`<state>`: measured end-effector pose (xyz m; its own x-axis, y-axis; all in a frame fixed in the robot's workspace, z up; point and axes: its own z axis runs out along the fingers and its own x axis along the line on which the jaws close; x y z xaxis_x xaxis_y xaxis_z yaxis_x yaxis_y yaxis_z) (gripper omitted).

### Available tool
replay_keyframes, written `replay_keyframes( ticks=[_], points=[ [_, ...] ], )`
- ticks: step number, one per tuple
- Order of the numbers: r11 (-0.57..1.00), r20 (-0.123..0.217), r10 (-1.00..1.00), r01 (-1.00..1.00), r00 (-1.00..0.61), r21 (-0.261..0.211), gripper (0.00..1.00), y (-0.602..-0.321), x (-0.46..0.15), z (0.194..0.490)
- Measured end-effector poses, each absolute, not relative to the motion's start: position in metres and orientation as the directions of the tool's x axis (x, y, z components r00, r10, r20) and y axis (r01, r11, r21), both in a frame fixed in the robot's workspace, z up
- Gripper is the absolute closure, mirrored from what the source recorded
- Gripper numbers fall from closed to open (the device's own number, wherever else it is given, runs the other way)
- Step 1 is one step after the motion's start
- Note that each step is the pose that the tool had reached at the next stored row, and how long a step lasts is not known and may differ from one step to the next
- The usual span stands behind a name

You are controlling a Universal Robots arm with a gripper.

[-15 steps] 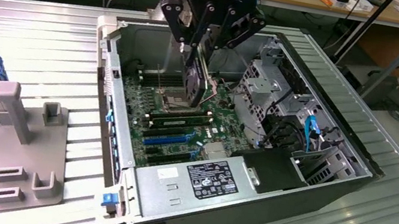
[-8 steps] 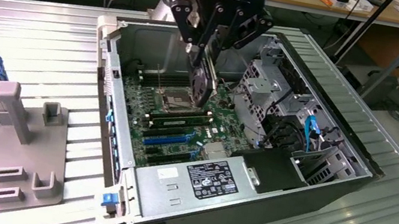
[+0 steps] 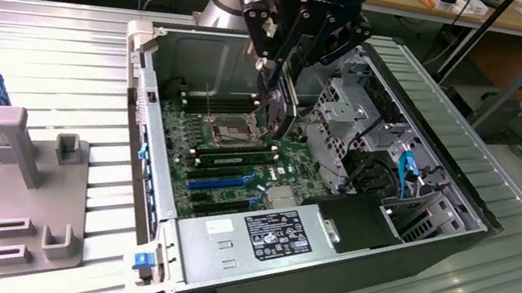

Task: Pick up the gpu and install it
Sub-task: 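Pick up the gpu and move the gpu toward the slot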

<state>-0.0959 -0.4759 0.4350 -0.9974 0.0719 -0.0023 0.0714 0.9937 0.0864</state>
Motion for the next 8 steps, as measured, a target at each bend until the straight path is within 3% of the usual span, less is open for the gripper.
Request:
replay_keyframes(
  ticks=[8],
  points=[
    [0.994, -0.002, 0.072, 0.071, -0.997, 0.086, 0.73, -0.476, -0.083, 0.435]
  ],
)
